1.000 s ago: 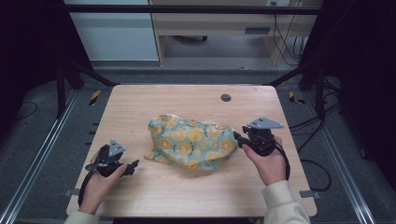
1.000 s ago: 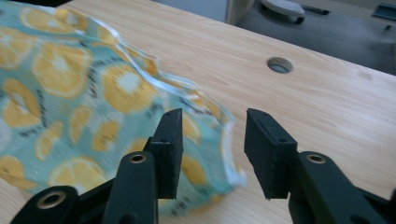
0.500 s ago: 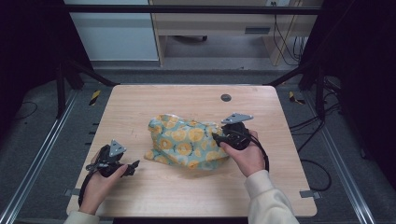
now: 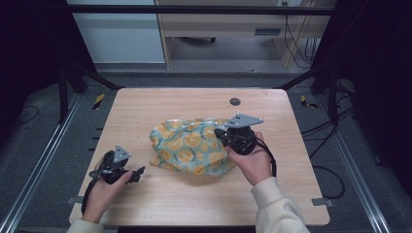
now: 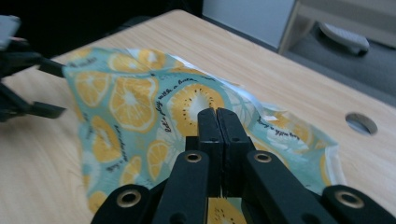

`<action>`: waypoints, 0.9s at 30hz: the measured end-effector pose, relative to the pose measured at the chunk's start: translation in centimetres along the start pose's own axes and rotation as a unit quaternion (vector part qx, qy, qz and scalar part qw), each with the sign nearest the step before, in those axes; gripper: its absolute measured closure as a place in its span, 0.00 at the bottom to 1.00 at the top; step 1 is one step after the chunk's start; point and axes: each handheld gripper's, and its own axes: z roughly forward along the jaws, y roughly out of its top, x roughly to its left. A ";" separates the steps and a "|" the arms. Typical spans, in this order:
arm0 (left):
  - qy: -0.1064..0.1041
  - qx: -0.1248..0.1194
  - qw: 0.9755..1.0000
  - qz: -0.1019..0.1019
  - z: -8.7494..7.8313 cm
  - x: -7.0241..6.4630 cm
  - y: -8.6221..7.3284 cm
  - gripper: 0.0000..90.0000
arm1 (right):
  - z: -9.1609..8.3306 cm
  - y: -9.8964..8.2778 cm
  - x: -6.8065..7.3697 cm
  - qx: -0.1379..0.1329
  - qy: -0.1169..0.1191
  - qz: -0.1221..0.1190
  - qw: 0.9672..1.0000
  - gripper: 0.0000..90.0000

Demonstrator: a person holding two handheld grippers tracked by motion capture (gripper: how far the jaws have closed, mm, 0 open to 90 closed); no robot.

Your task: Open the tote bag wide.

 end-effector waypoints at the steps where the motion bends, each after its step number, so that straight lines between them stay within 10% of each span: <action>1: 0.000 0.000 1.000 0.000 0.0 0.0 0.0 0.12 | -0.3 0.2 0.4 -0.005 0.004 -0.004 1.000 0.99; 14: 0.003 -0.004 1.000 -0.003 -0.1 0.0 0.0 0.12 | -2.9 -0.6 4.6 -0.029 0.044 -0.041 0.998 1.00; 27: -0.003 -0.027 1.000 -0.010 -1.3 0.1 0.8 0.17 | -2.1 -7.7 5.7 0.030 0.066 -0.011 0.997 0.99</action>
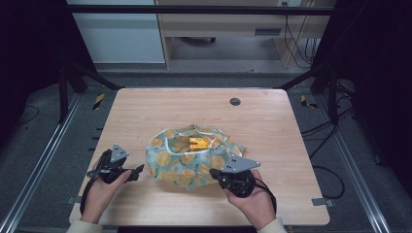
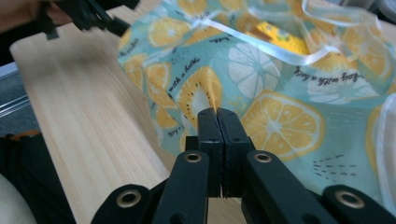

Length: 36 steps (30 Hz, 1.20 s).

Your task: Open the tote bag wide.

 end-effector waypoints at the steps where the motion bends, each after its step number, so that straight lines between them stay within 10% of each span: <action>1: -0.002 -0.003 1.000 0.002 -0.2 0.1 0.4 0.18 | 0.1 -0.3 -0.2 0.001 -0.001 0.003 1.000 0.99; 10: -0.011 -0.025 0.998 0.051 -1.4 -0.4 6.2 0.26 | 0.5 -0.5 -0.6 0.005 0.003 0.012 1.000 0.99; 21: -0.042 0.007 0.996 0.083 3.2 -2.0 11.2 0.34 | 1.1 -0.7 -0.6 0.016 0.008 0.012 1.000 0.98; 26: -0.039 0.038 0.994 0.095 4.8 -3.2 12.5 0.53 | 1.1 -0.4 -0.9 0.020 0.010 0.009 1.000 0.89; 29: -0.030 0.062 0.991 0.114 5.5 -3.6 12.8 0.82 | 0.2 0.5 -1.2 0.010 0.002 0.003 1.000 0.76; 36: -0.033 0.036 0.993 0.105 4.6 -3.2 12.8 0.97 | -1.1 2.2 -3.1 -0.004 -0.031 0.007 0.999 0.69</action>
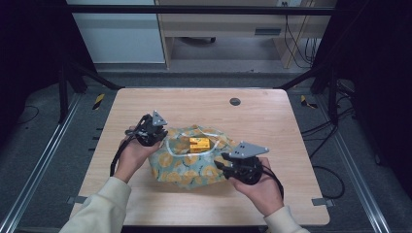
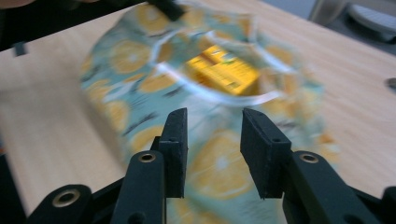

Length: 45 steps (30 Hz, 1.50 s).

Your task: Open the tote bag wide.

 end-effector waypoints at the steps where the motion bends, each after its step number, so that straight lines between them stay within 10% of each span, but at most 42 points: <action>1: 0.001 -0.006 1.000 -0.006 -0.2 0.2 -0.1 0.98 | 0.2 0.7 -1.3 -0.001 -0.027 0.000 1.000 0.67; 7: -0.003 -0.010 1.000 -0.015 -0.5 0.6 -0.6 0.98 | 2.3 1.1 -4.4 0.031 -0.065 0.026 0.997 0.62; 13: -0.006 -0.016 1.000 -0.020 -0.7 0.9 -0.9 0.98 | 4.2 0.8 -5.0 0.064 -0.045 0.033 0.996 0.66; 19: -0.006 -0.029 0.999 -0.027 -1.6 1.0 -1.0 0.98 | 4.4 0.9 -5.3 0.063 -0.045 0.037 0.996 0.98; 34: -0.036 -0.096 0.995 -0.003 -8.1 -1.7 -3.8 0.98 | -1.1 0.7 -1.2 -0.010 -0.014 0.004 1.000 1.00; 45: -0.073 -0.087 0.993 0.018 -8.2 -4.0 -5.8 0.98 | -1.3 -1.7 0.1 0.004 0.001 -0.004 1.000 1.00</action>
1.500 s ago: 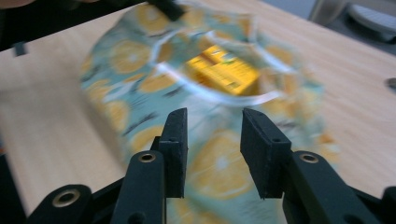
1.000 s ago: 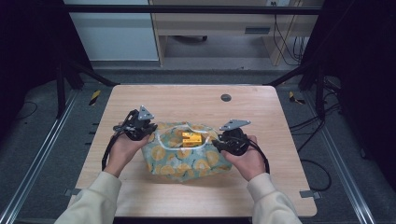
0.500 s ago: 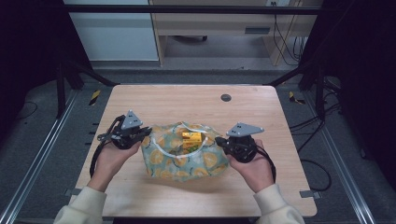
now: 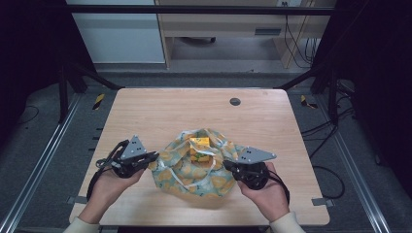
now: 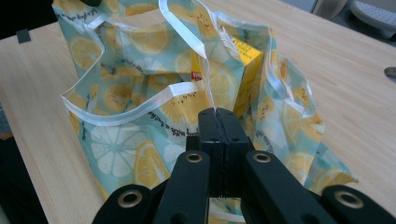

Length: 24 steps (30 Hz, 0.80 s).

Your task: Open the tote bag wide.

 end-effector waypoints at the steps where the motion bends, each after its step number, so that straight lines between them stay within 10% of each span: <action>1: -0.004 0.000 1.000 -0.001 0.2 -0.1 -0.2 0.98 | 0.1 -0.2 0.0 0.002 0.001 0.001 1.000 1.00; 24: -0.028 0.030 0.999 -0.004 2.1 -1.2 -2.8 0.97 | 0.9 -2.6 0.1 0.031 0.015 0.006 0.999 1.00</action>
